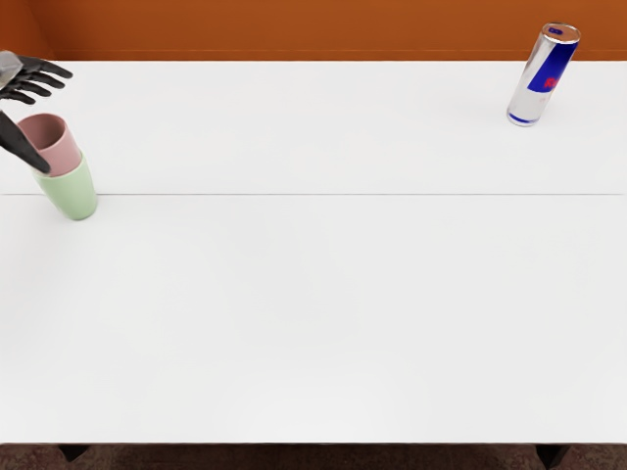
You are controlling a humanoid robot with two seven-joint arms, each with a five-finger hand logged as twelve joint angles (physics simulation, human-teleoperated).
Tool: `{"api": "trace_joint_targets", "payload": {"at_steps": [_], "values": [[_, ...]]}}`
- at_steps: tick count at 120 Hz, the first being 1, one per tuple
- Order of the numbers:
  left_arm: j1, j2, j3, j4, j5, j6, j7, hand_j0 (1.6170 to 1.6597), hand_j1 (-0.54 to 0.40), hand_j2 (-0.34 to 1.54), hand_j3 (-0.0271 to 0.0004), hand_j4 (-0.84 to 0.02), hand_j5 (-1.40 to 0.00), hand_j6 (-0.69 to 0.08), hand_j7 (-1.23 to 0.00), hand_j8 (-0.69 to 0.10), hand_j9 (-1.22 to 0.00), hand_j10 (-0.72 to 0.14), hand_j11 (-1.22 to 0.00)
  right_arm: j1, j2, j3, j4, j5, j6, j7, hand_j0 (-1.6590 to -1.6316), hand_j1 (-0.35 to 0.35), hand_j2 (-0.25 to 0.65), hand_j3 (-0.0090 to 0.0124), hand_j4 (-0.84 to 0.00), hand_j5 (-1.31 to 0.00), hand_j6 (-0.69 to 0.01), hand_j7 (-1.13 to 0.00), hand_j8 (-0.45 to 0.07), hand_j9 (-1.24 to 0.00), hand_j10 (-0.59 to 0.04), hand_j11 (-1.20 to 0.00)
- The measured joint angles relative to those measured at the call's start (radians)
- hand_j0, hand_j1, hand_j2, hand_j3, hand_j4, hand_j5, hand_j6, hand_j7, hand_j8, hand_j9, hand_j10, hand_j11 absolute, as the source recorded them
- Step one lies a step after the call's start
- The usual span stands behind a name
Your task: Pick up cup and place in cup with left hand
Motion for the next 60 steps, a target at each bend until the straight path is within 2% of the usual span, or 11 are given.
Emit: {"api": "trace_joint_targets", "payload": {"at_steps": [14,24,37,60], "values": [[-0.003,-0.032,-0.014,-0.003,-0.001,-0.055,-0.050,1.6580,0.234,0.02,0.0000,-0.105,-0.13,-0.106,-0.13,-0.105,-0.13,-0.105,-0.13,0.000,0.000,0.000,0.000,0.000,0.000,0.000,-1.6581,-0.349,0.000,0.0000,0.000,0.00,-0.001,0.00,0.000,0.00,0.000,0.00],[-0.009,-0.035,-0.036,-0.024,-0.032,-0.105,-0.070,1.6580,0.266,0.02,0.0000,-0.079,-0.10,-0.080,-0.10,-0.080,-0.09,-0.079,-0.09,0.000,0.000,0.000,0.000,0.000,0.000,0.000,-1.6581,-0.349,0.000,0.0000,0.000,0.00,-0.001,0.00,0.000,0.00,0.000,0.00],[-0.010,-0.063,-0.066,-0.061,-0.067,-0.166,-0.081,1.6580,0.291,0.01,0.0000,-0.057,-0.07,-0.058,-0.07,-0.058,-0.07,-0.056,-0.07,0.000,0.000,0.000,0.000,0.000,0.000,0.000,-1.6581,-0.349,0.000,0.0000,0.000,0.00,-0.001,0.00,0.000,0.00,0.000,0.00],[-0.010,-0.103,-0.092,-0.113,-0.123,-0.303,-0.084,1.6580,0.313,0.01,0.0000,-0.037,-0.04,-0.038,-0.04,-0.037,-0.04,-0.036,-0.04,0.000,0.000,0.000,0.000,0.000,0.000,0.000,-1.6581,-0.349,0.000,0.0000,0.000,0.00,-0.001,0.00,0.000,0.00,0.000,0.00]]}}
